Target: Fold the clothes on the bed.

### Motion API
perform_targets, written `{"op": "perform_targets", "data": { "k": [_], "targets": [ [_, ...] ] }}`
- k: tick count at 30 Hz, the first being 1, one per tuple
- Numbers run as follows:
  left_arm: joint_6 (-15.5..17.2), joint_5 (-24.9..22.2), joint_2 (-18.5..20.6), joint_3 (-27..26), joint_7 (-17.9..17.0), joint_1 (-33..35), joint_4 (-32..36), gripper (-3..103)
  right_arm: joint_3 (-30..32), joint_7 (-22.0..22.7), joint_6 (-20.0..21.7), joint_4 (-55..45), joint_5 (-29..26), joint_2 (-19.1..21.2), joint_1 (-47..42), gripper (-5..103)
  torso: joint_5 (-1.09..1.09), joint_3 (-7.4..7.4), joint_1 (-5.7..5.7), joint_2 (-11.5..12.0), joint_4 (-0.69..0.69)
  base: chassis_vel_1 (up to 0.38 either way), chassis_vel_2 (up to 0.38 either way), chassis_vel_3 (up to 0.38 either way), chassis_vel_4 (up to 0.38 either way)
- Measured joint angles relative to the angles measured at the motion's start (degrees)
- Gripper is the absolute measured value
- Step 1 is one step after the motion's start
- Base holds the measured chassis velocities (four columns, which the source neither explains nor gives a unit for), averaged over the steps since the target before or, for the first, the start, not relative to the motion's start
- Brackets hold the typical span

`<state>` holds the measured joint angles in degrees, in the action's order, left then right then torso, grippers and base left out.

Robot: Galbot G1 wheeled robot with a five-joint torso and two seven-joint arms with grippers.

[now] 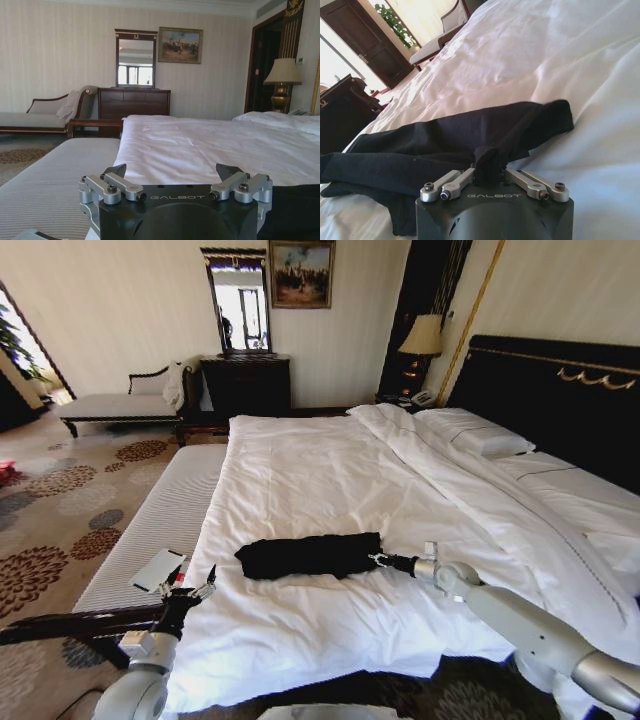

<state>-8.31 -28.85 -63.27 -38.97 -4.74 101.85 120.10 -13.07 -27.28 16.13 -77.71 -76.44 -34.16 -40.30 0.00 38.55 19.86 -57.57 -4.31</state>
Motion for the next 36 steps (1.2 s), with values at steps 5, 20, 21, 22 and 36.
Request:
{"op": "perform_targets", "data": {
  "k": [5, 20, 21, 22, 36],
  "targets": [
    [0.0, 0.0, 0.0, 0.0, 0.0, 0.0, 0.0, 100, 4.62, 0.01, -0.11, -1.34, -0.36, 2.99, -3.64, 7, 0.0, 0.0, 0.0, 0.0, 0.0, 0.0, 0.0, 0.0, 0.0],
    [0.0, 0.0, 0.0, 0.01, 0.0, -0.01, 0.0, 100, 12.97, -4.32, -1.92, 1.99, 2.11, 9.67, -10.73, 7, 0.0, 0.0, 0.0, 0.0, 0.0, 0.0, 0.0, 0.0, 0.0],
    [0.0, -0.01, 0.0, 0.0, 0.0, -0.01, 0.0, 100, 13.2, -4.33, -1.93, 1.98, 2.04, 10.26, -10.75, 7, 0.01, 0.0, 0.0, 0.0, -0.01, 0.0, 0.0, 0.0, 0.0],
    [0.0, 0.0, 0.0, 0.01, -0.01, 0.0, 0.0, 100, 13.37, -4.32, -1.94, 1.77, 2.03, 10.54, -10.85, 7, 0.01, 0.0, 0.0, 0.0, -0.01, 0.0, 0.0, 0.0, 0.0],
    [0.0, 0.0, 0.0, 0.01, 0.01, -0.01, 0.0, 100, 15.22, 0.18, -4.14, -2.33, 3.19, 12.22, -10.9, 7, 0.01, 0.0, 0.0, 0.0, -0.01, 0.0, 0.0, 0.0, 0.0]
  ]
}}
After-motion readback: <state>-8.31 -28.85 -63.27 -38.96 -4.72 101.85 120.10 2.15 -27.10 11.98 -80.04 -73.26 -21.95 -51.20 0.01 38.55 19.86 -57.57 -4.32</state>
